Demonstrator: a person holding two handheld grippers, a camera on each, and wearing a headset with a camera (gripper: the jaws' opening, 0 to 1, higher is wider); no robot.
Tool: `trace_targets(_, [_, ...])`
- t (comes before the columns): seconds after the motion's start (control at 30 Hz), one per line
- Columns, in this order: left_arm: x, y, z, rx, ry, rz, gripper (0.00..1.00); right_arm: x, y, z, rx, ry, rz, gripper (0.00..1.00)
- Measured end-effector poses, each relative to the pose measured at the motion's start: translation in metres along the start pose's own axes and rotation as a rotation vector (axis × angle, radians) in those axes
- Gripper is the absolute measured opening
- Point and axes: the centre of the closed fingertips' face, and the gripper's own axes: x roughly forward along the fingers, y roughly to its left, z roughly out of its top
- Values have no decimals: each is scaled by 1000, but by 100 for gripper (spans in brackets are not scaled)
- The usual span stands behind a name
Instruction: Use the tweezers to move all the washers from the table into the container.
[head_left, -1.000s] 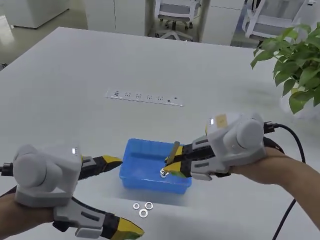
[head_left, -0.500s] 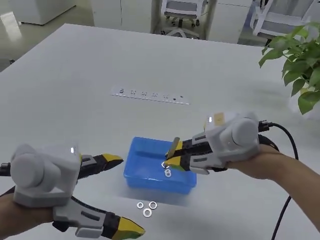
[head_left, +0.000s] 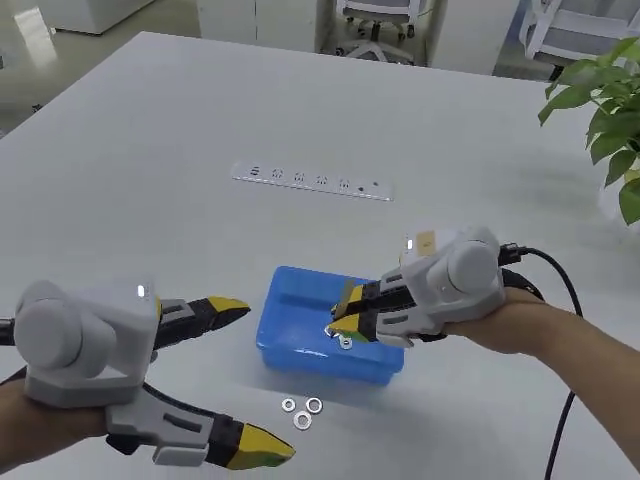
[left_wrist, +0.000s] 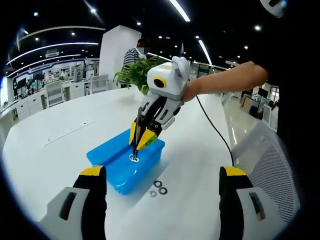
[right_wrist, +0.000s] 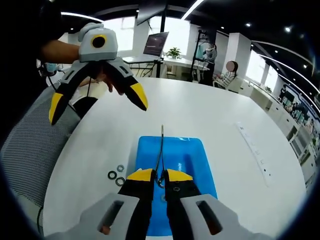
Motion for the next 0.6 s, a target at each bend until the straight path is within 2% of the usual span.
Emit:
trace_targets(0.23, [2,3,1,-6,-2,6,98,9,-1,-10,6,15,18,9])
trace_targets(0.6, [5,11,3,-2,-3,2,91,20,-1,-16,18,36,34,9])
